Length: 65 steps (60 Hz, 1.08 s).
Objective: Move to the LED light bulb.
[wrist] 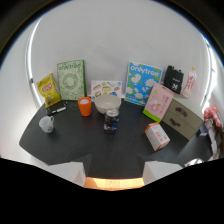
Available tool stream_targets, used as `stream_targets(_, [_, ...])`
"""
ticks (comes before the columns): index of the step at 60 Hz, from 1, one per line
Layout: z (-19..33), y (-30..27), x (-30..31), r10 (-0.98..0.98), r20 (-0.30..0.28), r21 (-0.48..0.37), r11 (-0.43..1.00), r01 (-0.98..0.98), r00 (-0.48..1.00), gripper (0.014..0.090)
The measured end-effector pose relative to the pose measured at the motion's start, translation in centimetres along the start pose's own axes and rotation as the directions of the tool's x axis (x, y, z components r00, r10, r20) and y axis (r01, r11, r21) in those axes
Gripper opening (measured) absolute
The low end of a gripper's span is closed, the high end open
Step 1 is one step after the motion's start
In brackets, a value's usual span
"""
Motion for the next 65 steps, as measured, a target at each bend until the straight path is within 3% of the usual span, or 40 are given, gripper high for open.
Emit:
stream_targets(12, [0.7,1.4,10.2,-0.013,-0.043,-0.002,1.000,0.013,0.999,0.0858])
stream_targets(28, [7.0,0.3,20.1,-0.017,-0.031,0.024,1.000,0.017,0.999,0.0857])
stream_targets(42, [13.2,-1.2,21.6,-0.046,0.034,0.027,0.999,0.045,0.998,0.0856])
stream_targets(65, [15.4,-0.5,21.1,-0.013,0.077,-0.011,1.000,0.014,0.997,0.0862])
